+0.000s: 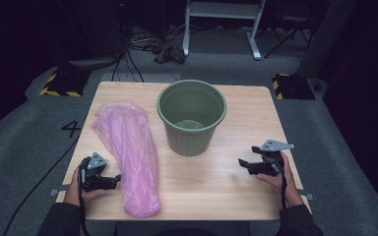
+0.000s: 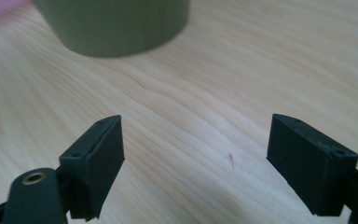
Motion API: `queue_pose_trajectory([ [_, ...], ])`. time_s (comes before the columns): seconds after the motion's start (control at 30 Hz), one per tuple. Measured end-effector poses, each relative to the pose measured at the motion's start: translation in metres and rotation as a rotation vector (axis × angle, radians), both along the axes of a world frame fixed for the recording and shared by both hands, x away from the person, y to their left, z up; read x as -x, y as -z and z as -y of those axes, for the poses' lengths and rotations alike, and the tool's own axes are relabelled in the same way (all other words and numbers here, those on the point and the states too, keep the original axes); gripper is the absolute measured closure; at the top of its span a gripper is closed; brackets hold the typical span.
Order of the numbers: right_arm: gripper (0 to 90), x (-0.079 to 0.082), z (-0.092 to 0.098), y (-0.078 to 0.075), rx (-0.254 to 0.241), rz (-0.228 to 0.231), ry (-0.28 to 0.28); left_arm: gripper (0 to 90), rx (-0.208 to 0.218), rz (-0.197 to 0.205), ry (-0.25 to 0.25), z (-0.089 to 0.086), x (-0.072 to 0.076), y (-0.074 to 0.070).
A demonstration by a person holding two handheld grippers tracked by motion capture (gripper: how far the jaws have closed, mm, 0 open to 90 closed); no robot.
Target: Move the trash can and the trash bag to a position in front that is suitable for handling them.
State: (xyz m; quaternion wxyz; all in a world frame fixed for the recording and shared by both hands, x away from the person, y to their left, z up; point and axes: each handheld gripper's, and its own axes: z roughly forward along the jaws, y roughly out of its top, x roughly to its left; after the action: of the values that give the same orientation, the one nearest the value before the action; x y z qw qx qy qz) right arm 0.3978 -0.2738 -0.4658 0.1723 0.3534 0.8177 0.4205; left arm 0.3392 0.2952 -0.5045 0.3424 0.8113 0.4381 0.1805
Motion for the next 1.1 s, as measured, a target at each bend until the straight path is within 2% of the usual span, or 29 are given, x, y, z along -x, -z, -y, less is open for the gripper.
queue_pose_trajectory([
  [0.1, 19.1, 0.001, -0.007, -0.024, -0.029, 0.037, -0.052, 15.0, -0.001, 0.0, -0.002, 0.0, 0.0, 0.0],
  [0.2, 19.3, 0.001, -0.018, -0.044, -0.014, 0.089, -0.093, 14.5, -0.002, 0.0, -0.005, 0.0, -0.001, 0.0],
  [0.37, 19.1, -0.002, -0.034, -0.074, -0.048, 0.113, -0.161, 14.4, -0.005, -0.002, -0.005, 0.0, -0.001, 0.0],
  [0.43, 19.1, -0.003, -0.041, -0.087, -0.025, 0.136, -0.172, 14.4, -0.004, 0.0, -0.006, 0.001, -0.001, 0.0],
  [0.63, 19.1, -0.01, -0.055, -0.121, -0.038, 0.178, -0.206, 14.4, -0.004, -0.001, -0.006, 0.001, -0.001, 0.0],
  [0.87, 19.0, -0.019, -0.077, -0.141, -0.035, 0.199, -0.24, 14.4, -0.004, -0.001, -0.006, 0.001, -0.001, 0.0],
  [0.93, 19.0, -0.021, -0.083, -0.143, -0.047, 0.194, -0.261, 14.4, -0.004, -0.001, -0.006, 0.001, -0.001, 0.0],
  [1.1, 18.9, -0.024, -0.101, -0.147, -0.016, 0.196, -0.287, 14.4, -0.004, -0.001, -0.006, 0.001, -0.001, 0.0],
])
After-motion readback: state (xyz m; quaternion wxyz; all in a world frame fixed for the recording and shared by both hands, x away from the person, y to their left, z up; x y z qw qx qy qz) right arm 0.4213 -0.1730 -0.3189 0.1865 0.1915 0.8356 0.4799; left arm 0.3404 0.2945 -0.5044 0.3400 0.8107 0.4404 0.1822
